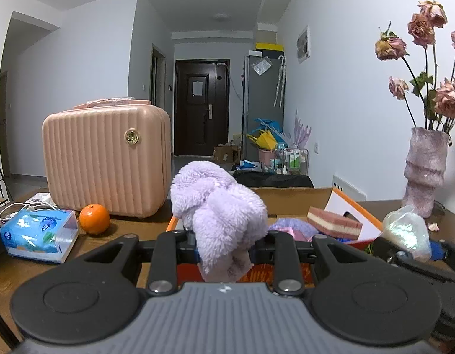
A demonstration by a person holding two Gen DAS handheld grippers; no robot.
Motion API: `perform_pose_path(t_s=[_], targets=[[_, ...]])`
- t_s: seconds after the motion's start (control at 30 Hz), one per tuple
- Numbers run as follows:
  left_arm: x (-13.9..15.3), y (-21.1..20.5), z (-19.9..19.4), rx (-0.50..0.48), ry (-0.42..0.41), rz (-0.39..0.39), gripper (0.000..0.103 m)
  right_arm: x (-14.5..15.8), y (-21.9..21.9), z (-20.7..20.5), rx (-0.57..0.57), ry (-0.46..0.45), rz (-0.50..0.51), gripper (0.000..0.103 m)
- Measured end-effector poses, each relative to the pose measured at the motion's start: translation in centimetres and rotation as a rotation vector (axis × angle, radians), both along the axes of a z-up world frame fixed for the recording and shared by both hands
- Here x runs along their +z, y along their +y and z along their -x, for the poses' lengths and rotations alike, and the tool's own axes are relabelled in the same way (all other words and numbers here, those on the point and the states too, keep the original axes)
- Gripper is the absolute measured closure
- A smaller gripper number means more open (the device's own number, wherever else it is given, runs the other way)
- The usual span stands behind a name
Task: Organize soft objects
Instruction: 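Carry the headband in the left gripper to the box while the right carries the bag, then open both grippers to drop the headband and plastic bag into the box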
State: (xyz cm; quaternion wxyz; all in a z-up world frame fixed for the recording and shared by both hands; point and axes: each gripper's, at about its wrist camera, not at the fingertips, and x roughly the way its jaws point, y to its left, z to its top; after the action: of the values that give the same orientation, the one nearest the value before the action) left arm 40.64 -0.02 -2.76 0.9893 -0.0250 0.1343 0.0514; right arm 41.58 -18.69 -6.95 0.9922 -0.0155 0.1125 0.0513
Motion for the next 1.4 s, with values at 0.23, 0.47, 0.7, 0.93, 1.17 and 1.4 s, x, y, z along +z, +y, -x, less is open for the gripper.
perform_pose_path(t_s=[0.23,0.47,0.7,0.93,1.17,1.4], targets=[[0.6,-0.3,-2.1,0.0,-0.021,0.016,0.075,0.1,1.2,-1.8,0.014,-0.023,-0.012,0.061],[0.7,-0.7,-4.7,0.008,-0.034,0.023,0.075,0.2,2.0,-3.9,0.022,-0.045,-0.012,0.061],[0.8,-0.8,-8.0,0.003,-0.035,0.041,0.075,-0.1,2.5,-6.6,0.022,-0.044,-0.011,0.061],[0.6,-0.7,-11.4,-0.004,-0.033,0.052,0.075,-0.5,3.2,-9.9,0.025,-0.041,0.014,0.061],[-0.2,-0.6,-14.6,-0.013,-0.02,0.047,0.074,-0.8,3.5,-13.3,0.035,-0.021,0.03,0.06],[-1.0,-0.3,-16.4,-0.026,-0.007,0.023,0.06,-1.1,3.5,-15.8,0.048,-0.001,0.047,0.052]])
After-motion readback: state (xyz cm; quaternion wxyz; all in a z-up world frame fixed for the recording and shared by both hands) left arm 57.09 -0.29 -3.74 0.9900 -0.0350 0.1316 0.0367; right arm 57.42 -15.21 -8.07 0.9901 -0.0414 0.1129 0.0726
